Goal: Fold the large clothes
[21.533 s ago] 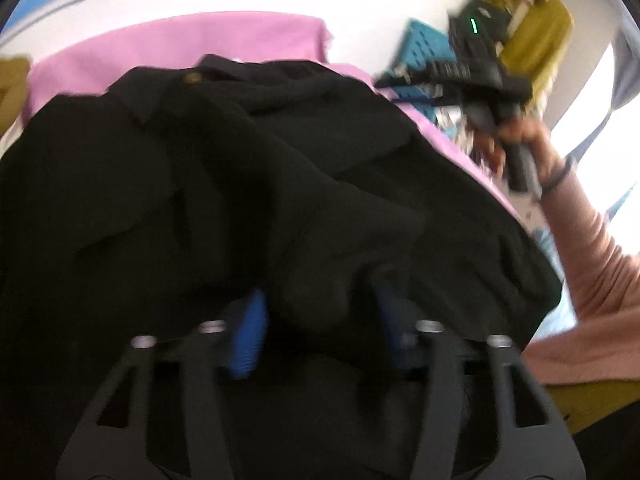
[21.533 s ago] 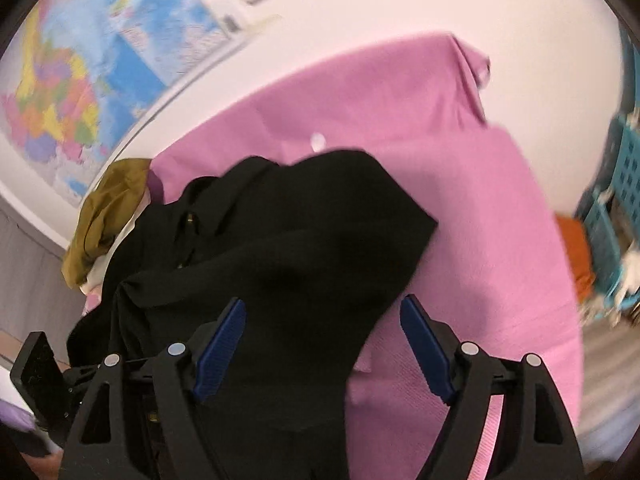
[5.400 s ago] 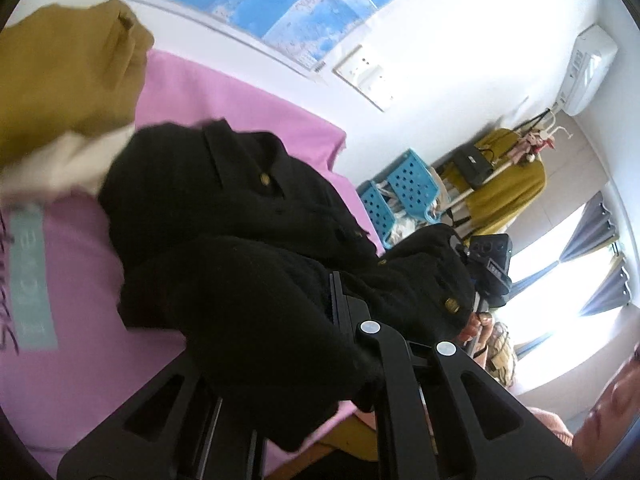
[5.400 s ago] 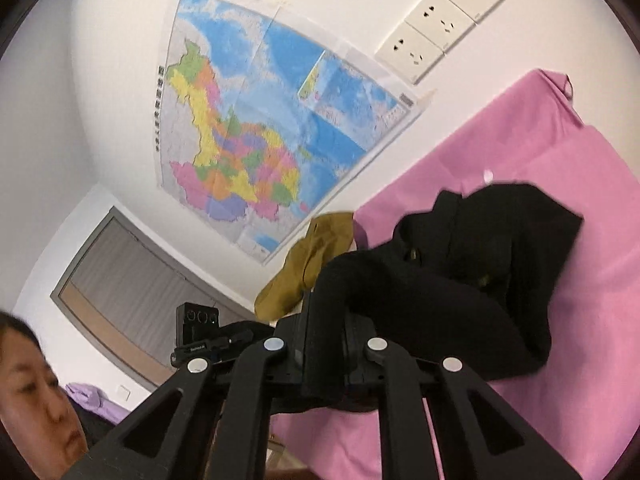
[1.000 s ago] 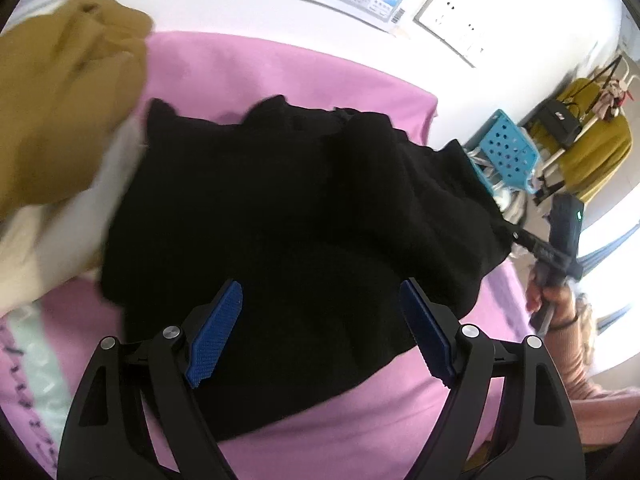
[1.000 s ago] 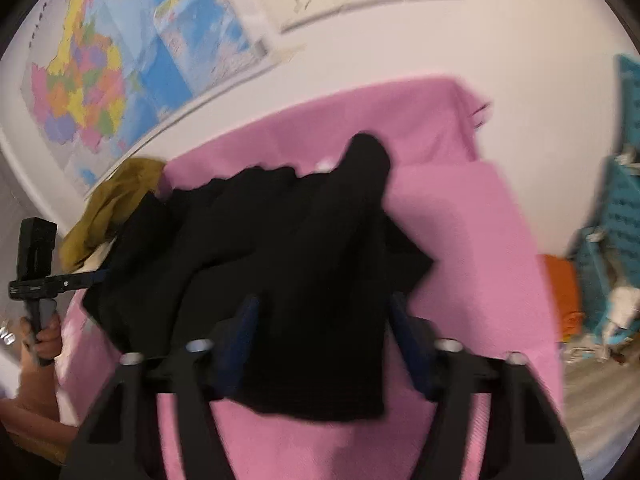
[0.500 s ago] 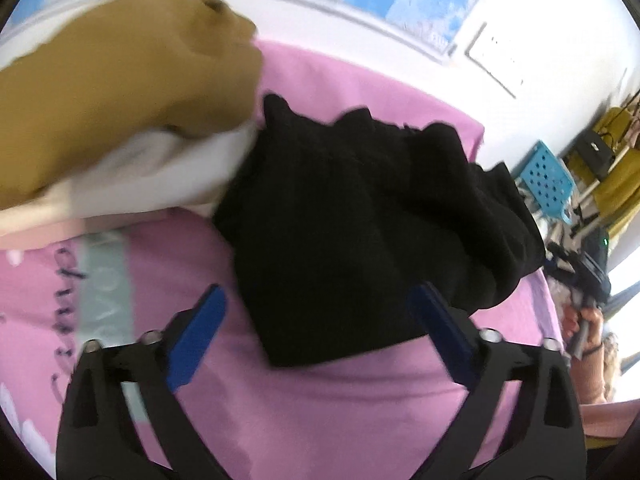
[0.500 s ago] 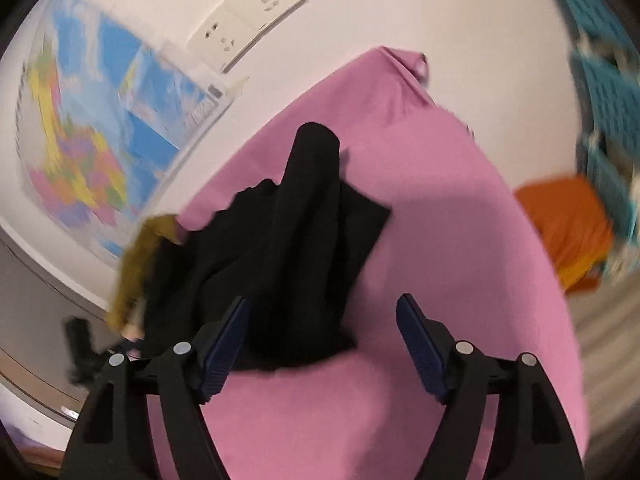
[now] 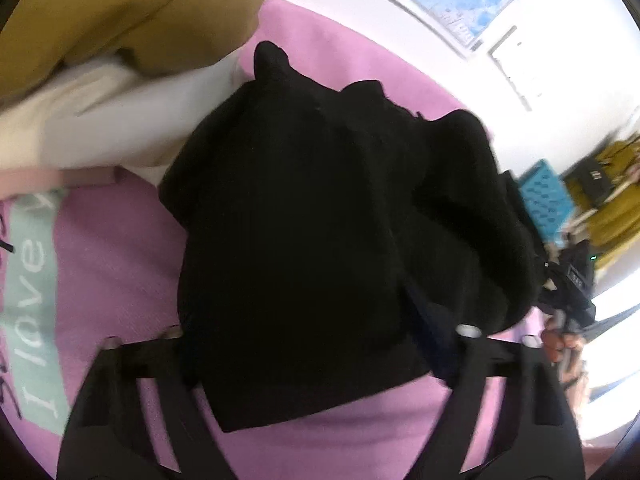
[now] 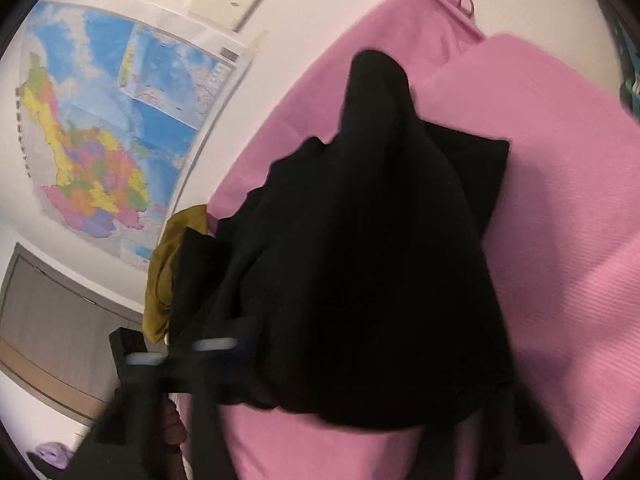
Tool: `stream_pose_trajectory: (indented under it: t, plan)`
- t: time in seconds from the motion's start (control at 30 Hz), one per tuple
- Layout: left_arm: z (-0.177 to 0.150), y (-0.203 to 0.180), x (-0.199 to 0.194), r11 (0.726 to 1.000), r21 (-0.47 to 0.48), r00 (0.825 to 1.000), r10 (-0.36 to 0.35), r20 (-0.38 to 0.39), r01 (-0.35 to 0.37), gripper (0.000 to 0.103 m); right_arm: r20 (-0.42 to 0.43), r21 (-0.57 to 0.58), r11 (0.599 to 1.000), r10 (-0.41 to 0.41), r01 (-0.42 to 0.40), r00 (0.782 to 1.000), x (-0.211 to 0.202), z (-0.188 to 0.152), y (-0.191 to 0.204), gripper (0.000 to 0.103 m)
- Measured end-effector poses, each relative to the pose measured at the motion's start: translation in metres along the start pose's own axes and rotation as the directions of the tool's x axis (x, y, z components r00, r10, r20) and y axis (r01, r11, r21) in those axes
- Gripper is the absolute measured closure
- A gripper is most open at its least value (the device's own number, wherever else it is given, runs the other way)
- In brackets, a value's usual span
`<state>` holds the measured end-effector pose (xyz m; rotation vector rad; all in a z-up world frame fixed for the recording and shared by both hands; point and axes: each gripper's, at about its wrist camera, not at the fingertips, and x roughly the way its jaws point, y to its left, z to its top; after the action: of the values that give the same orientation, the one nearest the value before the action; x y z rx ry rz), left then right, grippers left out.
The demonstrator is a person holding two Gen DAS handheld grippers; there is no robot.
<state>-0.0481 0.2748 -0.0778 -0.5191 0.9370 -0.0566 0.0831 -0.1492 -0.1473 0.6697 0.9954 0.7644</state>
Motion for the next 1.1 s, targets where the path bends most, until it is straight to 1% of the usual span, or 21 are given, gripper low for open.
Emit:
stream_pose_trajectory:
  t: [0.03, 0.07, 0.1, 0.17, 0.27, 0.33, 0.37, 0.4, 0.43, 0.5, 0.53, 0.57, 0.63, 0.67, 0.7, 0.73, 0.77, 0.8, 0.87, 1.03, 1.1]
  plan:
    - [-0.001, -0.009, 0.000, 1.000, -0.004, 1.000, -0.002, 0.000, 0.002, 0.049, 0.012, 0.005, 1.000, 0.021, -0.021, 1.000, -0.001, 0.001, 0.000, 0.081]
    - [0.001, -0.009, -0.009, 1.000, -0.015, 1.000, -0.013, 0.011, 0.013, 0.064, 0.016, -0.012, 0.999, 0.035, -0.035, 0.999, -0.006, 0.002, 0.006, 0.083]
    - [0.002, -0.008, -0.018, 0.999, -0.028, 0.999, -0.045, 0.019, 0.045, 0.069, 0.025, -0.034, 0.998, 0.049, -0.048, 0.999, -0.013, 0.000, 0.012, 0.085]
    - [0.002, -0.010, -0.043, 0.992, -0.032, 0.992, -0.120, 0.044, 0.121, 0.072, 0.048, -0.107, 0.991, 0.083, -0.078, 0.995, -0.035, -0.005, 0.037, 0.086]
    - [-0.011, -0.021, -0.079, 0.987, 0.039, 0.986, -0.155, 0.062, 0.153, 0.072, 0.067, -0.213, 0.973, 0.110, -0.093, 0.992, -0.077, -0.022, 0.071, 0.086]
    - [-0.029, -0.019, -0.093, 0.981, 0.066, 0.982, -0.184, 0.047, 0.181, 0.071, 0.076, -0.233, 0.968, 0.115, -0.094, 0.991, -0.098, -0.035, 0.077, 0.086]
    - [-0.038, -0.016, -0.092, 0.982, 0.074, 0.983, -0.179, 0.030, 0.177, 0.066, 0.056, -0.234, 0.968, 0.104, -0.088, 0.993, -0.104, -0.043, 0.072, 0.085]
    - [-0.046, -0.014, -0.087, 0.985, 0.085, 0.988, -0.154, 0.007, 0.153, 0.055, 0.036, -0.245, 0.968, 0.057, -0.046, 0.998, -0.104, -0.048, 0.068, 0.080]
    - [-0.055, -0.010, -0.077, 0.991, 0.090, 0.995, -0.101, -0.026, 0.103, 0.050, 0.003, -0.252, 0.967, -0.035, 0.034, 0.999, -0.100, -0.058, 0.058, 0.074]
    - [-0.063, 0.000, -0.062, 0.998, 0.065, 0.996, -0.021, -0.082, 0.027, 0.044, -0.085, -0.239, 0.958, -0.183, 0.158, 0.979, -0.084, -0.070, 0.039, 0.065]
    - [-0.064, 0.002, -0.061, 0.998, 0.064, 0.997, -0.007, -0.081, 0.012, 0.042, -0.108, -0.233, 0.947, -0.251, 0.221, 0.962, -0.080, -0.075, 0.031, 0.053]
    - [-0.063, 0.002, -0.067, 0.997, 0.074, 0.999, 0.008, -0.046, -0.004, 0.036, -0.103, -0.229, 0.939, -0.285, 0.257, 0.953, -0.082, -0.078, 0.026, 0.049]
    - [-0.058, -0.005, -0.093, 0.991, 0.111, 0.995, 0.074, 0.072, -0.082, 0.026, -0.043, -0.189, 0.949, -0.267, 0.254, 0.963, -0.107, -0.076, 0.024, 0.047]
    - [-0.057, -0.008, -0.103, 0.988, 0.127, 0.990, 0.077, 0.114, -0.092, 0.020, 0.008, -0.191, 0.942, -0.279, 0.275, 0.960, -0.122, -0.073, 0.030, 0.046]
    - [-0.054, -0.013, -0.113, 0.985, 0.151, 0.987, 0.065, 0.149, -0.088, 0.013, 0.064, -0.210, 0.927, -0.305, 0.312, 0.950, -0.133, -0.071, 0.037, 0.037]
    - [-0.048, -0.022, -0.118, 0.980, 0.184, 0.984, 0.049, 0.173, -0.081, 0.011, 0.149, -0.245, 0.895, -0.344, 0.372, 0.927, -0.145, -0.067, 0.050, 0.025]
    - [-0.044, -0.027, -0.118, 0.975, 0.207, 0.983, 0.048, 0.176, -0.085, 0.010, 0.200, -0.284, 0.872, -0.354, 0.399, 0.914, -0.152, -0.064, 0.063, 0.025]
    - [-0.037, -0.034, -0.112, 0.968, 0.234, 0.985, 0.052, 0.167, -0.091, 0.010, 0.216, -0.312, 0.865, -0.339, 0.394, 0.916, -0.154, -0.062, 0.072, 0.025]
    - [-0.029, -0.049, -0.092, 0.954, 0.285, 0.991, 0.058, 0.118, -0.090, 0.010, 0.188, -0.416, 0.855, -0.252, 0.310, 0.949, -0.140, -0.053, 0.097, 0.025]
    - [-0.027, -0.073, -0.035, 0.915, 0.391, 0.994, 0.106, 0.008, -0.101, 0.011, 0.047, -0.572, 0.783, -0.265, 0.243, 0.963, -0.059, -0.033, 0.126, 0.028]
    - [-0.027, -0.079, -0.018, 0.896, 0.429, 0.990, 0.136, -0.028, -0.111, 0.013, -0.019, -0.622, 0.750, -0.304, 0.227, 0.952, -0.021, -0.028, 0.130, 0.029]
